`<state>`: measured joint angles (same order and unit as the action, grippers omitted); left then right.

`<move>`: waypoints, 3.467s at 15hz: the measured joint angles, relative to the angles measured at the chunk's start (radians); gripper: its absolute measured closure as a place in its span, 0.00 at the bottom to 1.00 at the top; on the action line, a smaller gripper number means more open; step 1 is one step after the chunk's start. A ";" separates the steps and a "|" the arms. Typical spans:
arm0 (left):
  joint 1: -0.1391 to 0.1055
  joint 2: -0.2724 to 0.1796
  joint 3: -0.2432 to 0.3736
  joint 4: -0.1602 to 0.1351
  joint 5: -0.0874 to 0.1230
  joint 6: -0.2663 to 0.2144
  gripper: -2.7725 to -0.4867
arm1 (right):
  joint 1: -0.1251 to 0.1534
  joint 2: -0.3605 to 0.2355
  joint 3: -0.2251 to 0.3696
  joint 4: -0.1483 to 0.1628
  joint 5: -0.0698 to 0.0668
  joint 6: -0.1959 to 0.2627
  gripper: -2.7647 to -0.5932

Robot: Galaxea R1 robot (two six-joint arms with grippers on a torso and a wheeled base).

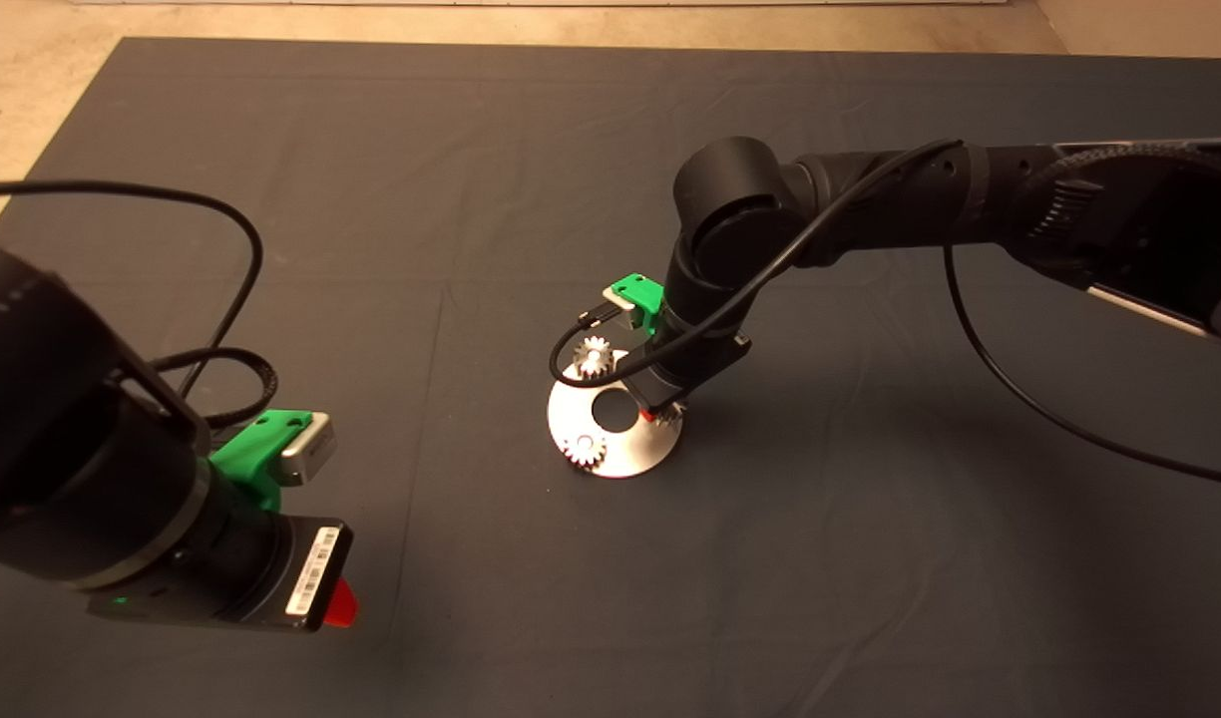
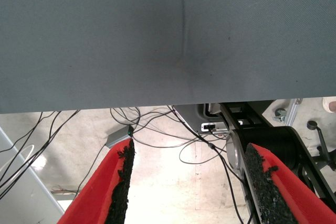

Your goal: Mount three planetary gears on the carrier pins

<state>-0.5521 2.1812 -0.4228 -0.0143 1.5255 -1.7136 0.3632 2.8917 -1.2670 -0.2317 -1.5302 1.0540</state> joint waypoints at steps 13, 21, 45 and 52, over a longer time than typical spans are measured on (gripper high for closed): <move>0.000 0.000 0.000 0.000 0.000 0.000 0.58 | -0.002 -0.039 0.008 -0.011 0.005 -0.043 0.78; 0.000 0.002 0.006 0.000 0.000 -0.001 0.58 | -0.009 -0.037 0.019 -0.043 0.004 -0.044 0.78; 0.003 0.002 0.007 0.000 0.000 -0.002 0.58 | 0.013 -0.002 0.021 -0.056 -0.004 -0.040 0.78; 0.003 0.002 0.007 0.000 0.000 -0.002 0.58 | 0.022 0.006 0.032 -0.057 -0.002 -0.040 0.78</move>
<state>-0.5487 2.1836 -0.4162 -0.0147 1.5260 -1.7155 0.3853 2.8977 -1.2349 -0.2887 -1.5326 1.0145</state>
